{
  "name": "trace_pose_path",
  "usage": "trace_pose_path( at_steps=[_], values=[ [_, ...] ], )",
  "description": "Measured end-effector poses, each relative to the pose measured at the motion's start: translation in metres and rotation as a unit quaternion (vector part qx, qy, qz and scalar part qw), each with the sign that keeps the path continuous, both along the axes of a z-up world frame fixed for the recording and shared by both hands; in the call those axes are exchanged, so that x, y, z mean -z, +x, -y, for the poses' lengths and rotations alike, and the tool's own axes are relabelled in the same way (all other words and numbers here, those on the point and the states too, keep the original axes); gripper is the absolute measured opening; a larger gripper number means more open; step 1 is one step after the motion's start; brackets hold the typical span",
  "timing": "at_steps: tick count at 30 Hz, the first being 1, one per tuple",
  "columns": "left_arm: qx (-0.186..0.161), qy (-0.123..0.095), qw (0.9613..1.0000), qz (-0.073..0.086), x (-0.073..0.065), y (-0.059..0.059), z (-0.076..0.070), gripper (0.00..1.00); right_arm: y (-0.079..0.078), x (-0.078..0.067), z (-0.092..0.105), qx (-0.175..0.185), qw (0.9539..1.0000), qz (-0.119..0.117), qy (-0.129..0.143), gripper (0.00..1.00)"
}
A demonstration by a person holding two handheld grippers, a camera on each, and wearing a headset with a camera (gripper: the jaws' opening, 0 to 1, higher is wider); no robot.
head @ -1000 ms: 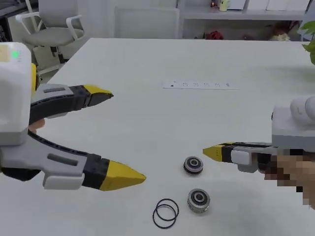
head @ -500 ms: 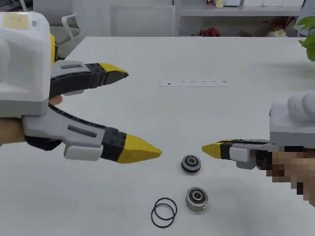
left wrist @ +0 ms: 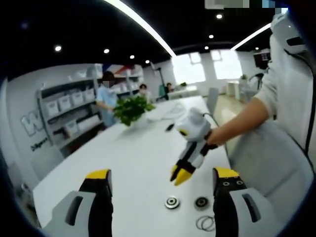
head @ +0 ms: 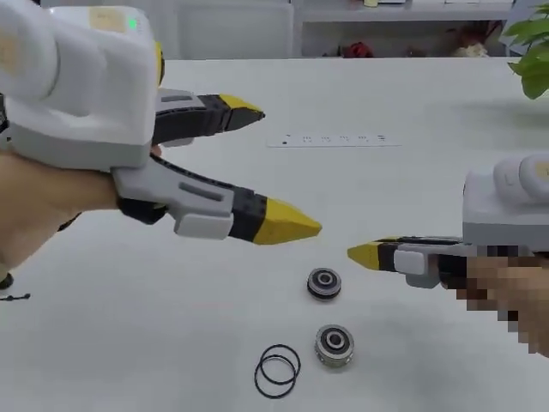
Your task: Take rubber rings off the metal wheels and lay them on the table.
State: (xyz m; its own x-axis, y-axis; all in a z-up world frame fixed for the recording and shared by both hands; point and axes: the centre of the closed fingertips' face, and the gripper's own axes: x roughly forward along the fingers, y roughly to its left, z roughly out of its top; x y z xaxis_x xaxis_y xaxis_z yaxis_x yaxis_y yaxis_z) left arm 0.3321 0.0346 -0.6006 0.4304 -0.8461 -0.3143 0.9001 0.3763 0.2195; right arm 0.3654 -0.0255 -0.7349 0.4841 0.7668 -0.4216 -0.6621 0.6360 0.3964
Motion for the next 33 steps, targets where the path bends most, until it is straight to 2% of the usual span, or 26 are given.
trace_pose_path(
  at_steps=[3, 10, 13, 18, 21, 28, 33],
  values=[
    [0.005, 0.009, 0.9999, -0.004, 0.007, 0.004, 0.007, 0.84, 0.001, 0.001, 0.001, 0.002, 1.0000, -0.002, -0.001, 0.15],
    [0.019, 0.003, 0.9997, -0.014, 0.016, 0.017, 0.027, 0.81, 0.002, 0.007, 0.003, 0.003, 0.9999, -0.004, -0.010, 0.15],
    [0.021, -0.009, 0.9993, -0.030, 0.027, 0.022, 0.033, 0.79, 0.003, 0.010, 0.006, 0.008, 0.9999, -0.008, -0.010, 0.15],
    [0.012, -0.020, 0.9984, -0.051, 0.047, 0.030, 0.036, 0.74, 0.006, 0.010, 0.010, 0.017, 0.9998, -0.012, -0.005, 0.15],
    [-0.004, -0.055, 0.9956, -0.076, 0.059, 0.034, 0.038, 0.72, 0.007, 0.011, 0.010, 0.019, 0.9997, -0.014, -0.004, 0.14],
    [-0.041, -0.046, 0.9937, -0.093, 0.097, 0.045, 0.029, 0.65, 0.007, 0.014, 0.011, 0.021, 0.9996, -0.019, -0.004, 0.14],
    [-0.044, -0.037, 0.9941, -0.092, 0.113, 0.045, 0.031, 0.54, 0.008, 0.015, 0.013, 0.025, 0.9995, -0.020, -0.004, 0.14]
  ],
)
